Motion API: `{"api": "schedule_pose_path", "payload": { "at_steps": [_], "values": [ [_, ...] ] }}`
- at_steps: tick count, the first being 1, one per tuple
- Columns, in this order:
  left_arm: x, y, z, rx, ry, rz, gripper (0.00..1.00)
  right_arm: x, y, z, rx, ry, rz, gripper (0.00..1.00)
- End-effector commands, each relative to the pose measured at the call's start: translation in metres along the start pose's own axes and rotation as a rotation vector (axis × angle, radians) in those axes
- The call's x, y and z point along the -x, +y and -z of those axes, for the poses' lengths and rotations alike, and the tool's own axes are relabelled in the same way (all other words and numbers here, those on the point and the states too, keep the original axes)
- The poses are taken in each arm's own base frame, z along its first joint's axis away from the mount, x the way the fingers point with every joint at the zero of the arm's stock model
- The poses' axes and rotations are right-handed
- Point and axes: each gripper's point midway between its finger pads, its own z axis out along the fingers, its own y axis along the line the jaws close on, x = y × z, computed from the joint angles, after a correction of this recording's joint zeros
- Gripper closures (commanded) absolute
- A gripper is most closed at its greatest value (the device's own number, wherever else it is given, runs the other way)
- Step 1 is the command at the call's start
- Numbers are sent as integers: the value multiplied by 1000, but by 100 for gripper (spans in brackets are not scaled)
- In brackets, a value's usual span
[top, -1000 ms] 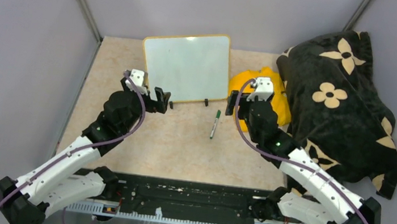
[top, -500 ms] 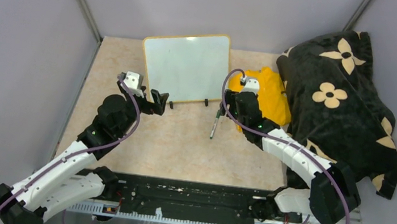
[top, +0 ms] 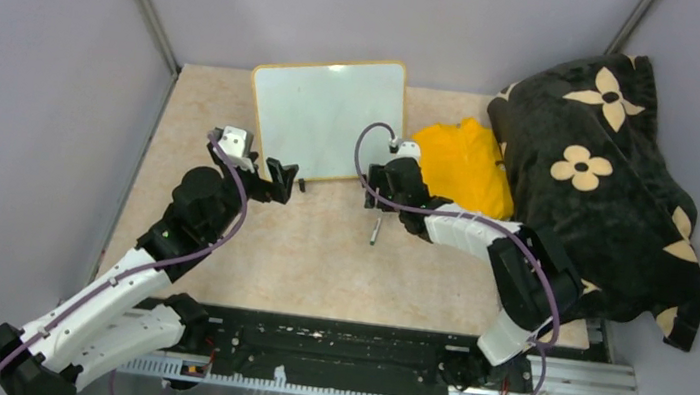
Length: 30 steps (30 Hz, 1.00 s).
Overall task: Write a sentence on the whiteboard
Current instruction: Move the whiteboard to the center of the board.
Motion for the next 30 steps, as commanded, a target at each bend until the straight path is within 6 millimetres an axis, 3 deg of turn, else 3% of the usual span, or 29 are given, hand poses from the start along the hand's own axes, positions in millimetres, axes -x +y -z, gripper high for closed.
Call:
{"api": "schedule_pose_path", "payload": {
  "at_steps": [1, 10, 30],
  "values": [
    [6, -4, 1, -18, -24, 9, 1, 39, 24, -17, 43, -99, 11, 32],
    [7, -4, 1, -21, -28, 9, 1, 27, 27, -56, 16, -51, 62, 34],
    [3, -5, -1, -22, -20, 7, 1, 23, 26, -92, -21, -43, 108, 52]
  ]
}}
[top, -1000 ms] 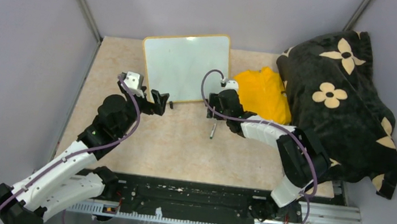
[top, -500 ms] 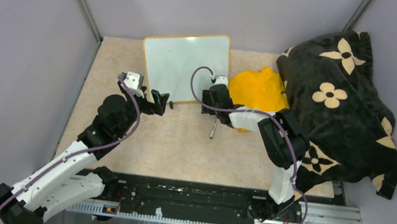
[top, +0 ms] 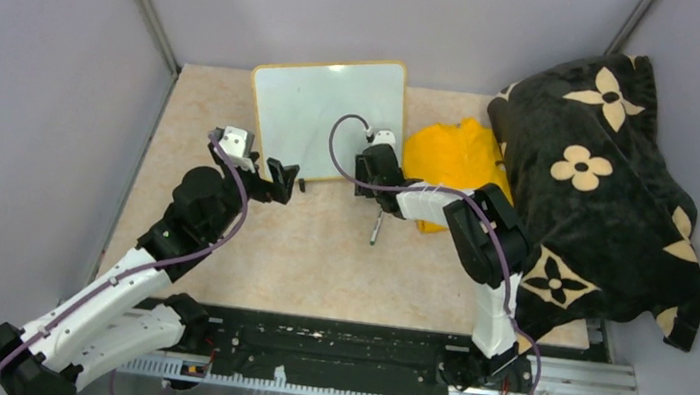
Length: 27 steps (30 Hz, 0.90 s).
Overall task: Write a sentence on the whiteboard
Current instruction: Move the whiteboard to the center of the board.
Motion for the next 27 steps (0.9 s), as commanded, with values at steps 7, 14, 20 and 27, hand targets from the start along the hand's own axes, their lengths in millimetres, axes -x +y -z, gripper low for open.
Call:
{"api": "schedule_pose_path", "payload": {
  "at_steps": [7, 14, 20, 27],
  "values": [
    [3, -4, -2, -14, -18, 6, 1, 25, 11, -9, 9, -79, 10, 58],
    [1, -3, -3, -10, -14, 4, 1, 24, 16, -10, 13, -86, 32, 69],
    [0, -3, -3, -9, -11, 4, 1, 15, 23, -5, 18, -83, 61, 86],
    [2, -4, -3, -17, -14, 12, 1, -2, 21, 10, 7, -67, 87, 100]
  ]
}}
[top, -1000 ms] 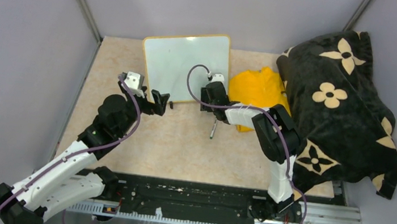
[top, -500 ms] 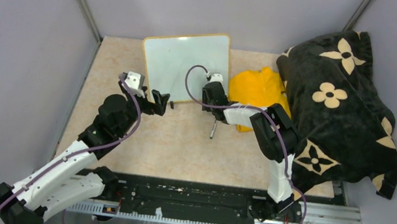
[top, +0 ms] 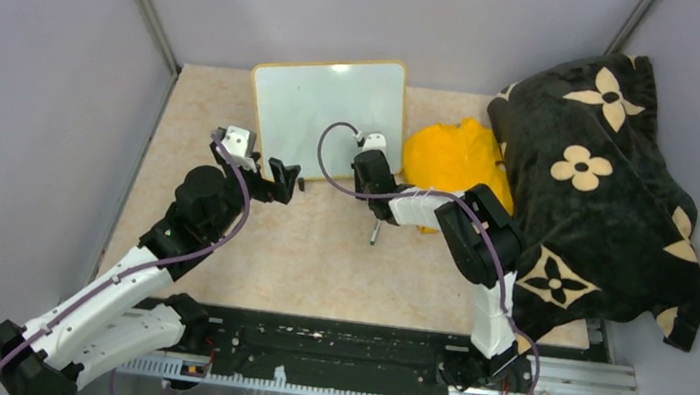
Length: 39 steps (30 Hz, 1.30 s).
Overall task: Write a sentence on the whiteboard
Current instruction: Move the whiteboard to the center of the board.
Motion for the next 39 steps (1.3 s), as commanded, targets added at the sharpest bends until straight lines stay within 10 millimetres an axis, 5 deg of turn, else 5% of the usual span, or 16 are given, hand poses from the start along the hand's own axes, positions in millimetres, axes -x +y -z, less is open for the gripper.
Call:
{"api": "schedule_pose_path", "payload": {
  "at_steps": [1, 17, 37, 39],
  "values": [
    [4, -5, 0, -20, -21, 15, 1, 0, 10, 19, 30, -22, 5, 100],
    [0, -8, -1, -34, -6, 19, 1, -58, 16, 64, 52, 52, 7, 100],
    [10, 5, 3, 21, -45, -19, 1, -94, 34, 99, 40, 94, -62, 100],
    [11, 5, 4, 20, -48, -17, 1, -90, 33, 101, 37, 84, -64, 88]
  ]
}}
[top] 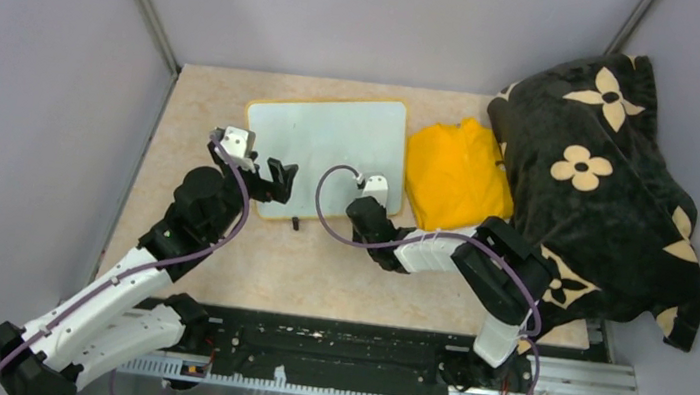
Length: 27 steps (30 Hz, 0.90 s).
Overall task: Write a sentence on the whiteboard
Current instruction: Move the whiteboard to the center of the board.
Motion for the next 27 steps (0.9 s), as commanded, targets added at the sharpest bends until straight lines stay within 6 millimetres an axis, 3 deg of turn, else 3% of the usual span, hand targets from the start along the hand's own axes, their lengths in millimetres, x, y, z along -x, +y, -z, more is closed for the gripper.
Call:
{"api": "schedule_pose_path", "payload": {
  "at_steps": [1, 3, 5, 10, 15, 19, 23, 27],
  "values": [
    [9, 1, 2, 2, -38, 0, 1, -20, 4, 15, 26, 74, -9, 77],
    [9, 1, 2, 1, -38, -1, 1, -14, 4, 18, 27, 60, -16, 59],
    [10, 0, 3, 1, -39, -1, 1, -7, 4, 22, 29, 45, -22, 47],
    [10, 0, 3, -3, -39, -1, 1, 10, 6, 38, 55, 24, -44, 37],
    [12, -2, 4, -12, -46, 4, 1, 28, -4, 68, 60, -24, -88, 36],
    [13, -3, 4, -21, -47, 8, 1, 29, -27, 82, -16, -45, -141, 36],
    [13, -3, 4, -21, -46, 9, 1, 16, -44, 76, -86, -11, -155, 42],
    [13, -2, 5, -16, -45, 9, 1, 7, -45, 63, -75, 35, -171, 55]
  ]
}}
